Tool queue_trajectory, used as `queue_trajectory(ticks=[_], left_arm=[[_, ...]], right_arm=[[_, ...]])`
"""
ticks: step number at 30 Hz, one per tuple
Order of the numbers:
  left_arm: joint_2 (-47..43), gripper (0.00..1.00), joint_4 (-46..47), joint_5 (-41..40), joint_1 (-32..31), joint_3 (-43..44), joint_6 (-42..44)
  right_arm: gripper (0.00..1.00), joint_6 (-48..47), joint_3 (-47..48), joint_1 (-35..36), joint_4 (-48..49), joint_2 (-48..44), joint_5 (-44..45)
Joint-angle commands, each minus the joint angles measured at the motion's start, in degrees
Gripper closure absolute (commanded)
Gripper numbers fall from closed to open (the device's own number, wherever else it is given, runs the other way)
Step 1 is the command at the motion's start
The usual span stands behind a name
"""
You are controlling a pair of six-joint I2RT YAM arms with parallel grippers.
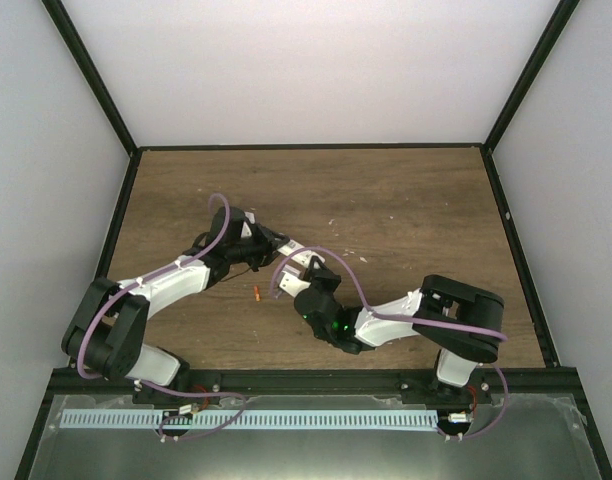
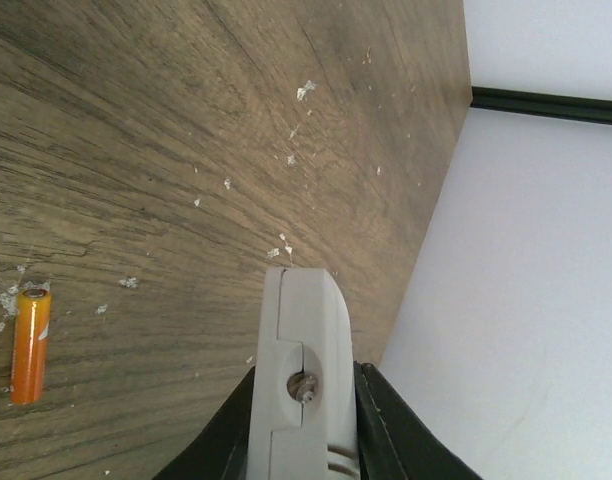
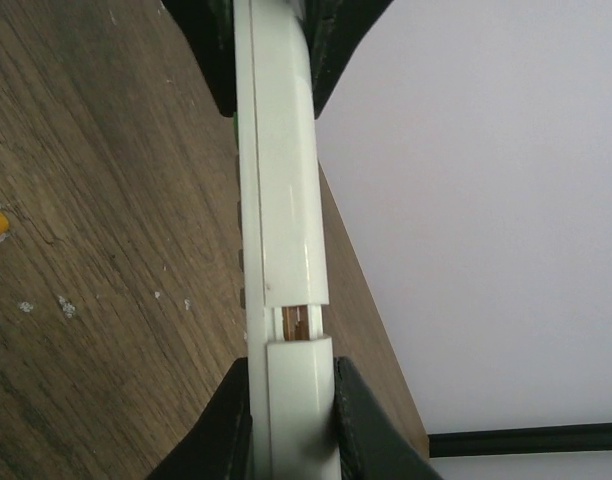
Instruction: Load the batteries into the remote control
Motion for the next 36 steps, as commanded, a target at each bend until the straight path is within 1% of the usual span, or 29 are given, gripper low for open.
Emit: queue_trajectory(ticks=[1,9,11,13,20,25,30,33,36], left_arm=[[0.2,0.8,-1.0,0.0,-0.3,1.3,0.3],[-0.1,0.79,-2.0,-0.9,-0.3,1.7,0.7],[-0.1,0.75,-2.2,-1.2,-0.3,1.7,0.7],[-0.2,0.74,-2.4,-1.4,-0.3,1.7,0.8],[0.2,0.74,-2.0,-1.4,-0.2,1.5,0.9],[0.8,0.77,-1.1,-0.8,-0.2,1.3,0.5],[0.9,0.77,-1.2,-0.7,-0.2,1.2,0.7],[1.2,0.74,-1.1,-0.6,-0.2,1.0,0.7],[1.6,0.68,-0.9,-0.4,-0.2,1.1,0.6]], right_arm=[[0.99,0.8,0.3,0.6,3.0,0.4,2.9],[0.99,3.2,-0.2,0.6,-0.4,-0.3,3.4],[0.99,4.0,-0.4,0.5,-1.6,-0.5,3.6],[0.99,5.0,-0.7,0.6,-2.9,-0.9,3.9],[0.99,9.5,-0.4,0.5,-8.0,-1.8,4.5],[0.99,9.7,0.0,0.6,-8.0,-1.4,4.5],[0.99,9.7,0.8,0.7,-7.6,-1.6,4.0],[0.99,9.2,1.3,0.7,-7.2,-1.6,3.5],[0.99,7.4,1.2,0.9,-5.2,-1.4,3.2]])
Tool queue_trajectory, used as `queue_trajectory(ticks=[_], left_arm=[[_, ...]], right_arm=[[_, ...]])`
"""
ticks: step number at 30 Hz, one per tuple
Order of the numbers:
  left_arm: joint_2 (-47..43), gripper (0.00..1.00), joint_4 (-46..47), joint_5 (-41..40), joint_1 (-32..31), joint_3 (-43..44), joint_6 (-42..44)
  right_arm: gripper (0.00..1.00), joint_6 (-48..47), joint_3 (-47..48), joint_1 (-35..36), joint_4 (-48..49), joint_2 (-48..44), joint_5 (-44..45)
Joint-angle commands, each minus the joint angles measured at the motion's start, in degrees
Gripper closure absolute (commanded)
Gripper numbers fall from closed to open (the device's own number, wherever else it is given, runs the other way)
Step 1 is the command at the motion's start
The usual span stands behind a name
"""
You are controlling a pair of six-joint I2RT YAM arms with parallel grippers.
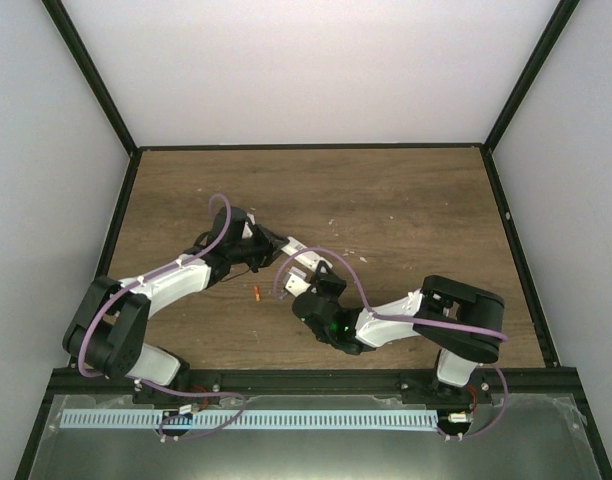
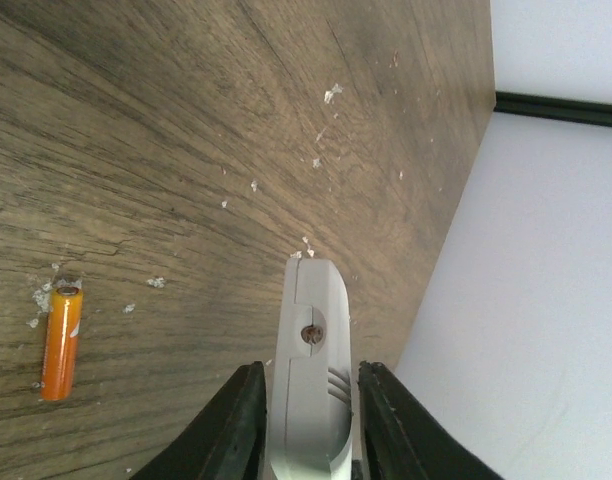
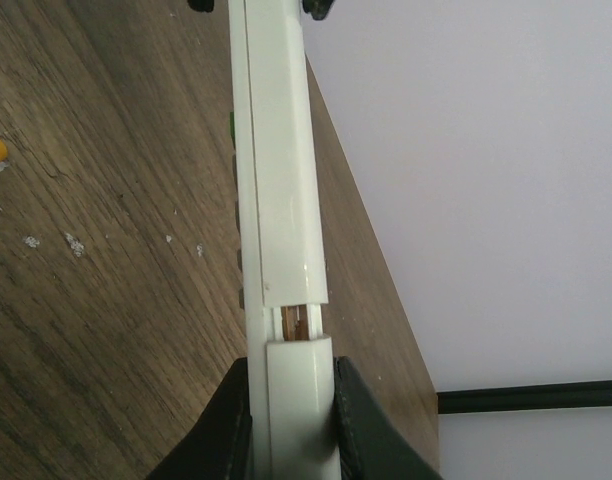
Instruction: Load the batteries into the remote control
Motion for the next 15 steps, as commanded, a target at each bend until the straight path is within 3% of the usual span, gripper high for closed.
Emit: queue_trajectory(ticks=[1,8,15], left_arm=[[1.1,0.67,1.3,0.8,0.0,0.4,0.1],[1.5,0.69,1.9,1.0,0.0,0.5,-0.2],[2.1,0.79,2.6,1.2,0.0,0.6,-0.2]], right_arm=[[0.99,-0.9,1.6,0.7,3.5,-1.1,0.2],[0.99,-1.3,1.8,1.0,3.8,-1.4,-0.6],[0.99,-1.1,1.7,1.4,3.3,-1.7,-1.2]])
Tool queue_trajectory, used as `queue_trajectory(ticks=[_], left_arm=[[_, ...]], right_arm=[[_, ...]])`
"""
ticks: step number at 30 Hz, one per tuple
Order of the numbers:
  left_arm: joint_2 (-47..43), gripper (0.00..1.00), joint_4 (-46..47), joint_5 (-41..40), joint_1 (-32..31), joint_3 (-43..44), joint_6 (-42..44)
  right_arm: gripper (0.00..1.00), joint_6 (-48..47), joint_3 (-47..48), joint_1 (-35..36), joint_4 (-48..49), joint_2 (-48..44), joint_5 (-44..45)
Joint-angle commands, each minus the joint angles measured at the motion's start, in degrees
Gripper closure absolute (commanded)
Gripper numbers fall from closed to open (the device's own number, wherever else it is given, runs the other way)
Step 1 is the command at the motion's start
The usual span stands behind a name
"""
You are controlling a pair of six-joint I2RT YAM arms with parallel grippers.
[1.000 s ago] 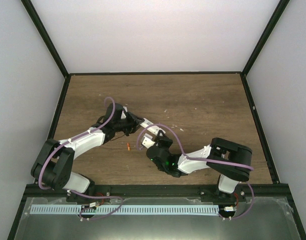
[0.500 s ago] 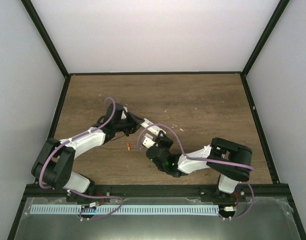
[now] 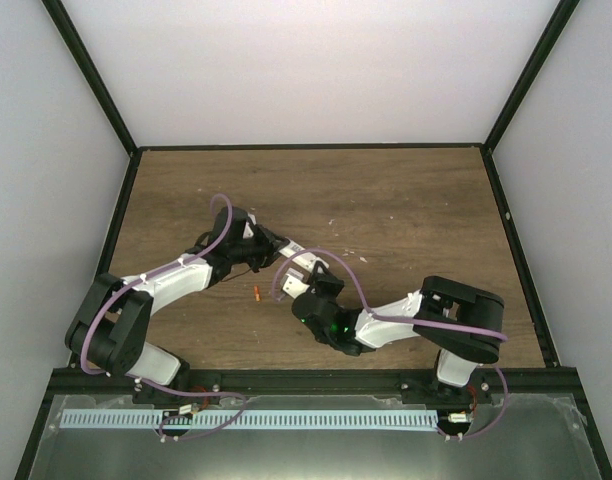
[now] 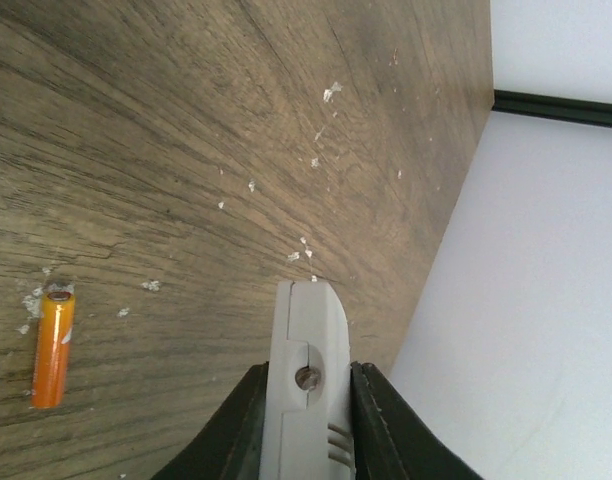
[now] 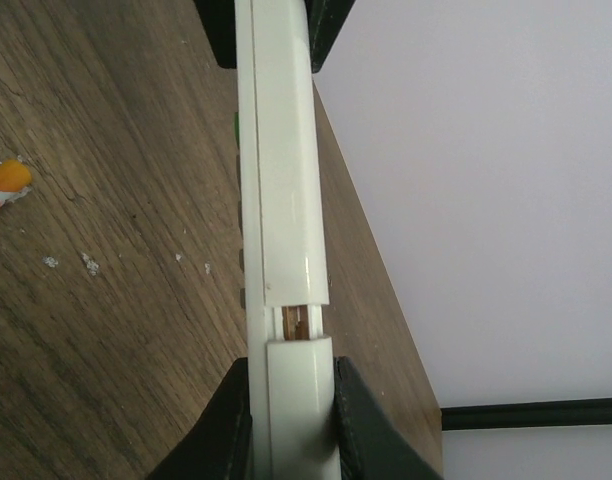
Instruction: Load the batteries into the remote control
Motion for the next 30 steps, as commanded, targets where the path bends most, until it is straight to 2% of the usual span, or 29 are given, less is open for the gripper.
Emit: queue_trajectory(ticks=[1,6,8,12,17,21,25,30], left_arm=[[1.3,0.81,1.8,0.8,0.0,0.6,0.1],[1.3,0.94,2.0,1.2,0.1,0.6,0.4],[1.2,1.0,1.8,1.1,0.2,0.8,1.2],[0.6,1.0,1.6,0.7,0.4,0.3,2.4],[0.4,1.0,6.6,1.1,0.6,-1.8,1.4],[0.8,1.0,10.9,1.4,0.7,-2.5,0.5],[0.7,1.0,15.5,1.7,1.3,-3.2,2.5],[0.1,1.0,20.1,4.3,3.8,-4.4,7.0]], right_arm=[[0.99,0.4,1.5,0.8,1.5,-1.8,-0.2],[0.99,2.4,1.5,0.8,-0.1,-1.8,0.3],[0.96,4.1,1.5,0.9,-0.8,-1.9,0.8],[0.81,11.2,2.3,0.7,-6.4,-3.0,0.5],[0.64,15.7,3.2,0.8,-10.1,-3.8,0.1],[0.43,16.0,3.4,0.7,-10.3,-5.7,-2.8],[0.23,18.0,3.1,0.2,-12.5,-11.3,-9.6],[0.14,24.3,3.3,-3.2,-20.6,-19.1,-18.9]])
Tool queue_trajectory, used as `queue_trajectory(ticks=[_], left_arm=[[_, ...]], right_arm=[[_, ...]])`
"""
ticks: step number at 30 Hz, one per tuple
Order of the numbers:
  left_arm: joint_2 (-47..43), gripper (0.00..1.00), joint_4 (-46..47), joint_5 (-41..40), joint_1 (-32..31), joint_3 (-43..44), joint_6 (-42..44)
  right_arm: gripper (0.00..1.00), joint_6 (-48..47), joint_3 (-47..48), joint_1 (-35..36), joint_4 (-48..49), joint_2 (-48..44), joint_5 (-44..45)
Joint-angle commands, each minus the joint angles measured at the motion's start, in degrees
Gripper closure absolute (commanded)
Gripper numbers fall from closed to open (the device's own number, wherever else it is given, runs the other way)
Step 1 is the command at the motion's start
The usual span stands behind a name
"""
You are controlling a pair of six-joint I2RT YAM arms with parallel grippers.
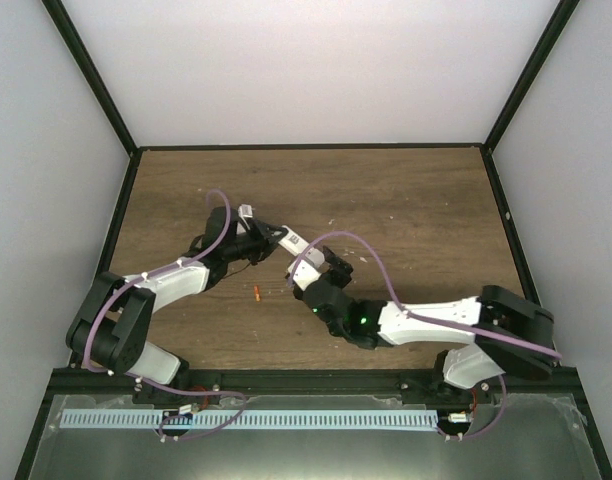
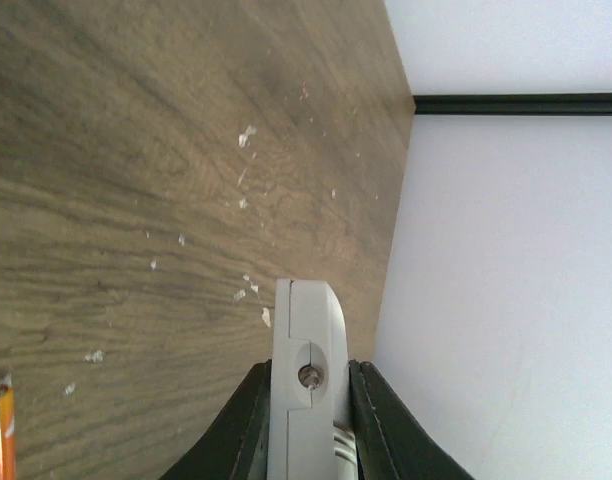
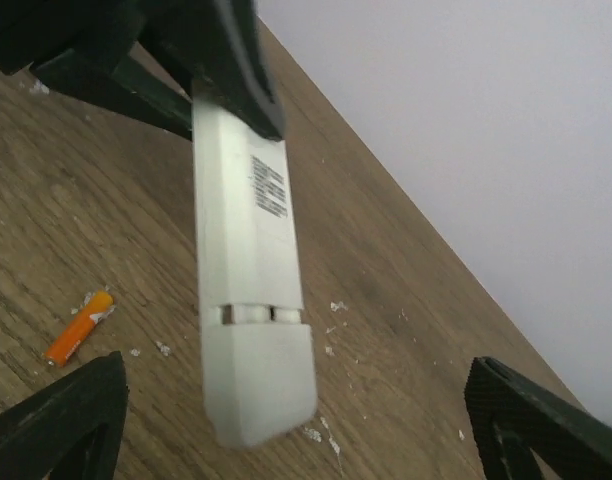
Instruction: Load the batteries into the remote control
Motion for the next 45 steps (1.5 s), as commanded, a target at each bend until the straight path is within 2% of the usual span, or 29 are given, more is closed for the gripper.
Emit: queue_trajectory(ticks=[1,3,5,9,15,20,23,26,32,45], left_arm=[[-0.3,1.0,7.5,4.0,2.6,-1.1,6.0],[-0.1,1.0,7.9,6.6,3.7,-1.0,9.7],[-0.2,1.0,7.4,9.0,4.8,-1.1,12.6],[-1.6,1.0,12.5,11.5,5.7,-3.3,15.5],[-1.6,1.0,18.7,15.8,5.8,-5.4,17.5],[0.5,1.0,31.6,18.6,5.8,-8.6,12.6],[1.3,1.0,34.3,19.2,5.8,-9.4,11.6],[0.9,1.0,33.4,18.8,5.7,-9.5,12.3],[-2.7,1.0,26.0,16.5,5.7,-8.7,16.0],[-3.4,1.0,25.8,14.9,5.2,-8.7,14.1]], right_arm=[[0.1,6.4,1.3,-3.1,-6.7,-7.8,-11.3],[0.01,7.5,1.2,-5.6,-9.2,-11.9,-17.8],[0.0,7.2,1.0,-8.1,-11.9,-15.6,-25.2],[0.0,3.7,-2.4,-10.6,-11.1,-22.4,-31.1],[0.0,10.7,-3.7,-18.4,-15.4,-27.9,-46.4],[0.0,15.8,-1.0,-19.2,-19.3,-23.7,-49.3],[0.0,17.6,1.4,-19.3,-21.7,-19.8,-51.1],[0.0,19.0,2.8,-19.3,-22.0,-17.3,-51.3],[0.01,18.9,4.1,-19.4,-20.9,-14.8,-50.5],[0.1,17.5,5.9,-19.3,-18.0,-10.3,-46.5]])
